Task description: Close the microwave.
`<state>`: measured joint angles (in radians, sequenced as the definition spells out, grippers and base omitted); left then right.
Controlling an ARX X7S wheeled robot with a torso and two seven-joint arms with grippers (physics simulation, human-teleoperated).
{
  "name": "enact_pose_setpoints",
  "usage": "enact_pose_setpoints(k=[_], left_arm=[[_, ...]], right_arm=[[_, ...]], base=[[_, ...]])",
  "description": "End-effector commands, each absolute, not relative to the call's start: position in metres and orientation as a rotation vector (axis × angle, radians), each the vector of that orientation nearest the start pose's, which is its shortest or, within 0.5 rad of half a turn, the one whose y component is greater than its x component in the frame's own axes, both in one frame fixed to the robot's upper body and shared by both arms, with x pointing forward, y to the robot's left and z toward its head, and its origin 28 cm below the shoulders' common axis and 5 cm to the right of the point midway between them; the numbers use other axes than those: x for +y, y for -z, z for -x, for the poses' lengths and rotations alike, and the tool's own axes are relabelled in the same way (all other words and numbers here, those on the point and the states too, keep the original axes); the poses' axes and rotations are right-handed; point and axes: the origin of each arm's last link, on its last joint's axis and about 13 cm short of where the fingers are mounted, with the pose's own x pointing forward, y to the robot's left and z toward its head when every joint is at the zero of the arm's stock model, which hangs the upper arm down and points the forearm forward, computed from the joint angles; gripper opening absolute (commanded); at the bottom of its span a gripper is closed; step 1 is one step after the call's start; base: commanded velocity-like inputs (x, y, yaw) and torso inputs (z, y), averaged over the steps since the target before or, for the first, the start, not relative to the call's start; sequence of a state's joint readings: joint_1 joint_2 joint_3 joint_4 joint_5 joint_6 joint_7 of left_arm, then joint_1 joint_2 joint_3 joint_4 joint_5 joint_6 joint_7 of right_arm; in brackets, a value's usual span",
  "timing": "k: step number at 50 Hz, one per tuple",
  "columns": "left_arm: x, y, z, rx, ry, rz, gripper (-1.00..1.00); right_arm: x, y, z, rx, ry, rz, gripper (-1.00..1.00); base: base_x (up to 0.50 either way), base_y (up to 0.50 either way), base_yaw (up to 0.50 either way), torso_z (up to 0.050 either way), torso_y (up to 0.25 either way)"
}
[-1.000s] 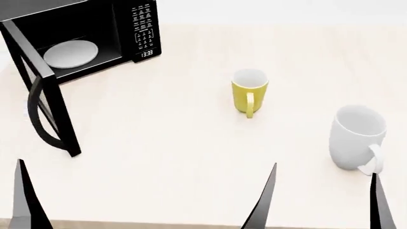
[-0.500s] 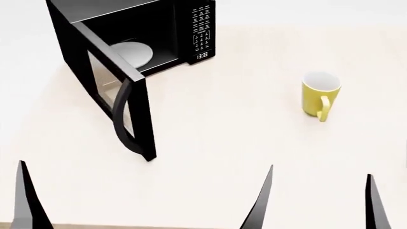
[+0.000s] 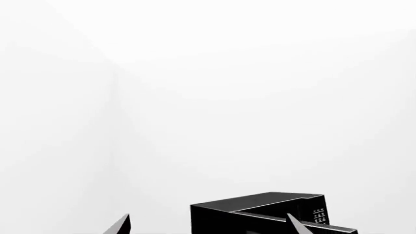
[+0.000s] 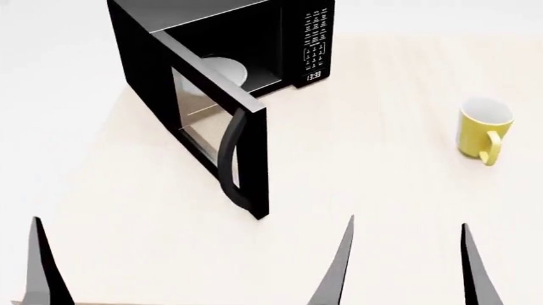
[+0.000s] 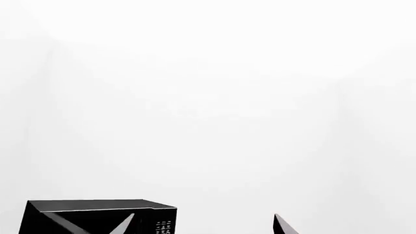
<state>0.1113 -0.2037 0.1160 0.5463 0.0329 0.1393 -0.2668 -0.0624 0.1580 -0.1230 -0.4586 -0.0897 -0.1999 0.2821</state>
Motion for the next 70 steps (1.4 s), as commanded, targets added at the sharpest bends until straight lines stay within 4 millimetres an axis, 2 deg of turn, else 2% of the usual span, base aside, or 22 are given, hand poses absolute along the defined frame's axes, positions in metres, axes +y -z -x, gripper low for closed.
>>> enact_pose_setpoints(k=[1, 59, 65, 66, 70], left_arm=[[0.211, -0.113, -0.178, -0.573, -0.067, -0.103, 1.0], [0.211, -0.109, -0.179, -0.563, -0.056, -0.11, 1.0], [0.21, -0.108, -0.179, -0.558, -0.045, -0.101, 1.0], [0.211, -0.107, -0.179, -0.526, -0.019, -0.05, 1.0], [0.221, -0.11, -0.183, -0.474, 0.022, 0.006, 1.0]], right_arm=[[-0.093, -0.113, -0.187, -0.611, 0.052, 0.119, 1.0], [-0.09, -0.112, -0.182, -0.674, 0.055, 0.187, 1.0], [-0.09, -0.112, -0.181, -0.692, 0.069, 0.2, 1.0], [-0.091, -0.113, -0.181, -0.694, 0.071, 0.194, 1.0], [-0.091, -0.114, -0.181, -0.697, 0.072, 0.189, 1.0]], base=[[0.5, 0.0, 0.0, 0.0, 0.0], [0.5, 0.0, 0.0, 0.0, 0.0], [0.01, 0.0, 0.0, 0.0, 0.0], [0.0, 0.0, 0.0, 0.0, 0.0], [0.0, 0.0, 0.0, 0.0, 0.0]])
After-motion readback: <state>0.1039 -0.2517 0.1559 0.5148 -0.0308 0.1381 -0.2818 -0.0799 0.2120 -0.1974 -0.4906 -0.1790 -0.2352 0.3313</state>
